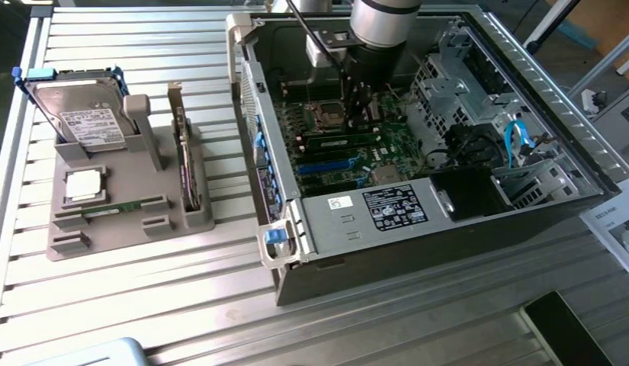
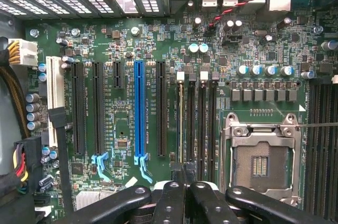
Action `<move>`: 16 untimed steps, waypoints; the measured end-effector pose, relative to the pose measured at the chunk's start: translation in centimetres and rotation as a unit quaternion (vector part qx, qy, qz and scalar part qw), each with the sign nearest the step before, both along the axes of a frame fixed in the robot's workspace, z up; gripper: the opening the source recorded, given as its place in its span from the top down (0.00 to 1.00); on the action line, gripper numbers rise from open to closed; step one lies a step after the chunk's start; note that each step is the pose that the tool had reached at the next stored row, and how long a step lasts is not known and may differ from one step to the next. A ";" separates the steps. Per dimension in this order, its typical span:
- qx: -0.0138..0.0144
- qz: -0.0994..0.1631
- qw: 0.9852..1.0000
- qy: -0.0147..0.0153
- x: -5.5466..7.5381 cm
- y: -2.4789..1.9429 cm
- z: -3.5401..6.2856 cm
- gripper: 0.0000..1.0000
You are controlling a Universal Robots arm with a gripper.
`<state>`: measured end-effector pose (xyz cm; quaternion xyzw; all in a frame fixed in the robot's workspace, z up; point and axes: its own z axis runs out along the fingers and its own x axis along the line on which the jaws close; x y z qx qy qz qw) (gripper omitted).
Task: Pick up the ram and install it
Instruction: 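Press down the ram until it locks into place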
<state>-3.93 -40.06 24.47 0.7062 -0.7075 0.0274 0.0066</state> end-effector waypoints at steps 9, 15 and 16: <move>0.000 0.000 1.000 -0.001 0.0 0.00 -0.50 0.89; 0.000 0.000 1.000 -0.001 -0.1 0.00 -0.65 0.89; 0.000 0.000 1.000 -0.001 -0.1 0.00 -0.70 0.89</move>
